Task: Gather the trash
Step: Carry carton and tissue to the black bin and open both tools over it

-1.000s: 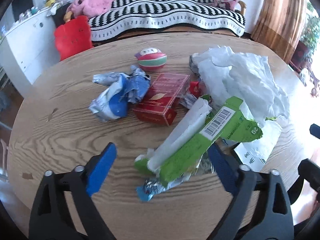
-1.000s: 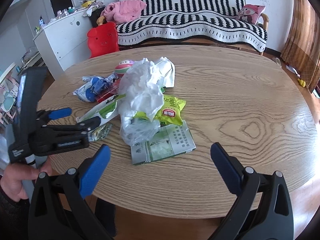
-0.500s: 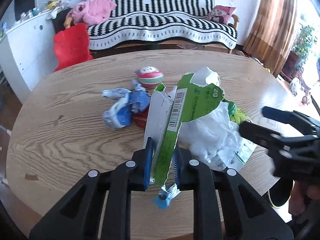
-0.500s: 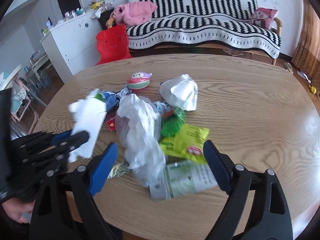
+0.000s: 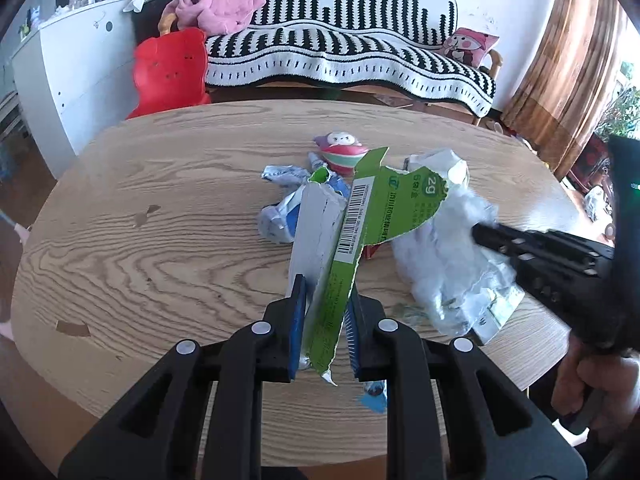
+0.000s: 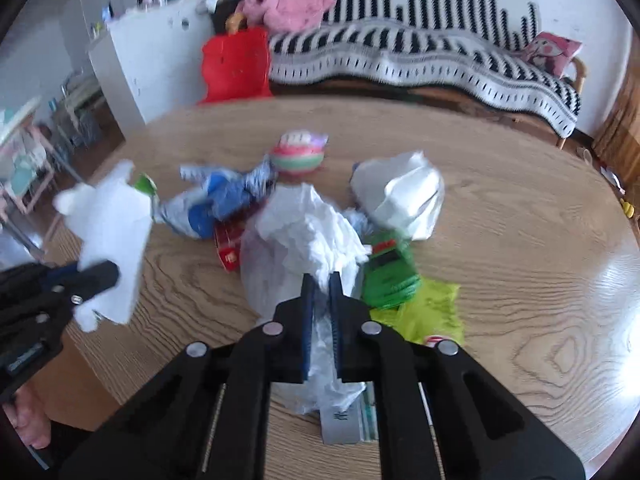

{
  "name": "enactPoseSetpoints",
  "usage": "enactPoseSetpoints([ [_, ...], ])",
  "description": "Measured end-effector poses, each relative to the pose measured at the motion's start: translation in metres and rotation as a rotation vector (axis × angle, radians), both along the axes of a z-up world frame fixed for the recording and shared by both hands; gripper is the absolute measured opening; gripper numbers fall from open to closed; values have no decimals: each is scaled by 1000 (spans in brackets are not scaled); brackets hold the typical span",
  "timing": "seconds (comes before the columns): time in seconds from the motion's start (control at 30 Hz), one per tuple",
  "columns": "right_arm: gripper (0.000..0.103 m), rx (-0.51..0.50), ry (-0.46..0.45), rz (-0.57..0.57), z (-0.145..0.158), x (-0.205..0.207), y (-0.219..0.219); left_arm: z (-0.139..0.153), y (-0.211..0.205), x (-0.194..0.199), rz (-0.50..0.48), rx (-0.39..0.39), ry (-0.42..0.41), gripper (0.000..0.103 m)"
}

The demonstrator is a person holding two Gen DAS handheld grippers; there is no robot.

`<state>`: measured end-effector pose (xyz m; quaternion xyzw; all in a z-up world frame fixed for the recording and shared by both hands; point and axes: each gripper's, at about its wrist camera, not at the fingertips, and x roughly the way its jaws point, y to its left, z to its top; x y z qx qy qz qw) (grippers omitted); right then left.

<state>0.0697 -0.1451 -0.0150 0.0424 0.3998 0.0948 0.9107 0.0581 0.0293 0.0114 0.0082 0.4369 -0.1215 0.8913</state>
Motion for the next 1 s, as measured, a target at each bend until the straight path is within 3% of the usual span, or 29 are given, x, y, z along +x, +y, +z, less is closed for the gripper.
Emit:
enactPoseSetpoints([
  [0.13,7,117,-76,-35,35,-29,-36,2,-13,-3,-15,-10,-2,18],
  [0.23,7,100,-110,-78,54,-64,-67,6,-35,-10,-58,-31,-7,18],
  [0.37,7,43,-108,-188,54,-121,-127,12,-85,-24,-159,-43,-26,18],
  [0.53,7,-14,-45,-410,27,-201,-224,9,-181,-65,-374,-74,-26,18],
  [0.7,7,8,50,-615,-13,-277,-308,-10,-284,-127,-608,-75,-19,18],
  [0.87,7,31,177,-726,-62,-337,-365,-56,-372,-192,-804,-49,51,18],
  [1.0,7,69,292,-753,-104,-367,-390,-102,-421,-227,-903,-5,131,18],
])
